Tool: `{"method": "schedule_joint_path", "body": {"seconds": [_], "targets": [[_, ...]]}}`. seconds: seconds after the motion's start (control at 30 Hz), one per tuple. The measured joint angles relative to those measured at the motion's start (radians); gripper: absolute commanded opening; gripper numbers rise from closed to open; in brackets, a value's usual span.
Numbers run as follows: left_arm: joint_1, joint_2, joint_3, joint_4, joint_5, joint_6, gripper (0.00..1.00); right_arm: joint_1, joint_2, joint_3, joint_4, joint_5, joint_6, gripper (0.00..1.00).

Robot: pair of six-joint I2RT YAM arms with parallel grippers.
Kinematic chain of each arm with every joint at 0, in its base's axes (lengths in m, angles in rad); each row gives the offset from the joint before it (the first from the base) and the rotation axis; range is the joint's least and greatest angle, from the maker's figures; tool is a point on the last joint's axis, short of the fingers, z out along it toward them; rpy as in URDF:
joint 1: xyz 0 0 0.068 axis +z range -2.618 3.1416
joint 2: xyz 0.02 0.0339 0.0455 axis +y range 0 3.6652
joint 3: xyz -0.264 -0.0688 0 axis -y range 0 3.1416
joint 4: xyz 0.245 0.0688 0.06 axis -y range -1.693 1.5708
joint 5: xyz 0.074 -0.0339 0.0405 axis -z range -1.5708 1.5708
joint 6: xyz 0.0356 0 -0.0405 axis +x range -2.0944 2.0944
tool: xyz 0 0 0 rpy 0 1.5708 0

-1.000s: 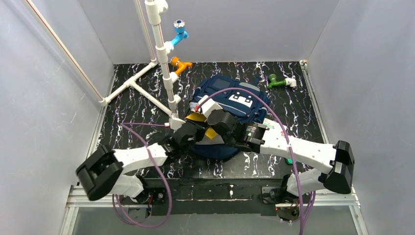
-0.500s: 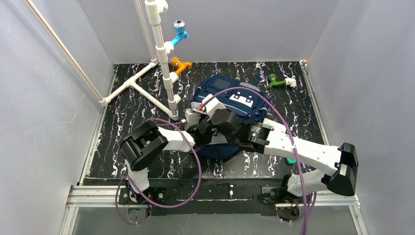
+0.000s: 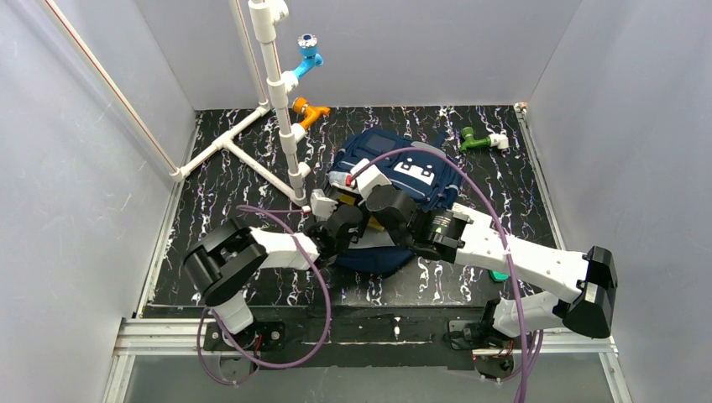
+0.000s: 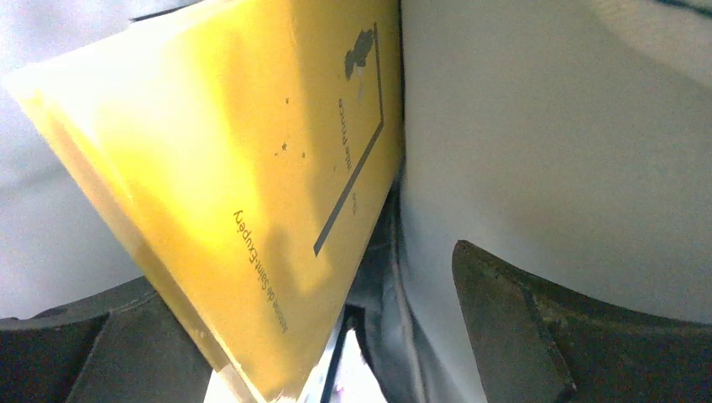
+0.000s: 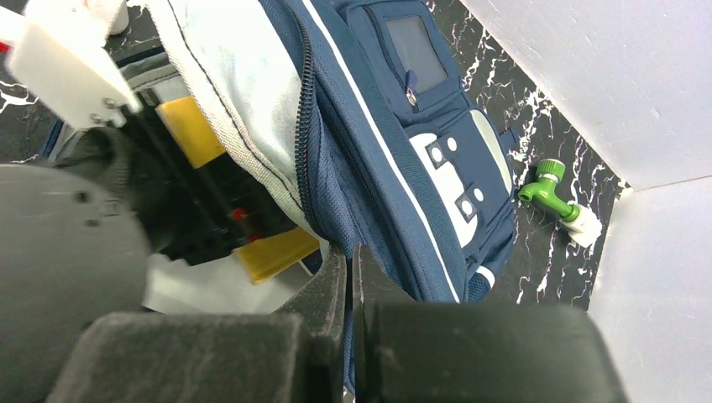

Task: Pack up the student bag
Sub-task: Place the book in the student bag.

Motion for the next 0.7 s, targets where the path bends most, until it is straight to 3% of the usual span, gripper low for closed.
{"method": "schedule_joint_path", "body": {"seconds": [0.23,0.27,0.37,0.43,0.5,0.57,0.6,0.7], "targets": [[0.000,-0.171,-0.136,-0.086,0.087,0.078,0.98,-0.032,0.000,0.000,-0.012,-0.005,0.016,0.01],[0.000,-0.180,-0.139,-0.092,0.098,0.087,0.95,-0.035,0.000,0.000,-0.012,-0.007,0.021,0.01],[0.002,-0.184,-0.130,-0.098,0.130,0.089,0.72,-0.043,0.000,0.000,-0.022,-0.026,0.042,0.01],[0.003,-0.158,-0.113,-0.090,0.147,0.060,0.68,-0.043,0.000,0.000,-0.033,-0.040,0.053,0.01],[0.004,-0.103,-0.077,-0.085,0.169,0.026,0.75,-0.045,0.000,0.002,-0.048,-0.054,0.064,0.01],[0.005,-0.053,-0.021,-0.129,0.188,-0.004,0.88,-0.046,0.000,0.003,-0.053,-0.059,0.069,0.01],[0.006,-0.028,0.031,-0.192,0.203,-0.019,0.95,-0.046,0.000,0.003,-0.053,-0.060,0.069,0.01],[0.010,0.009,0.232,-0.465,0.230,-0.072,0.98,-0.047,0.000,0.006,-0.053,-0.053,0.068,0.01]]}}
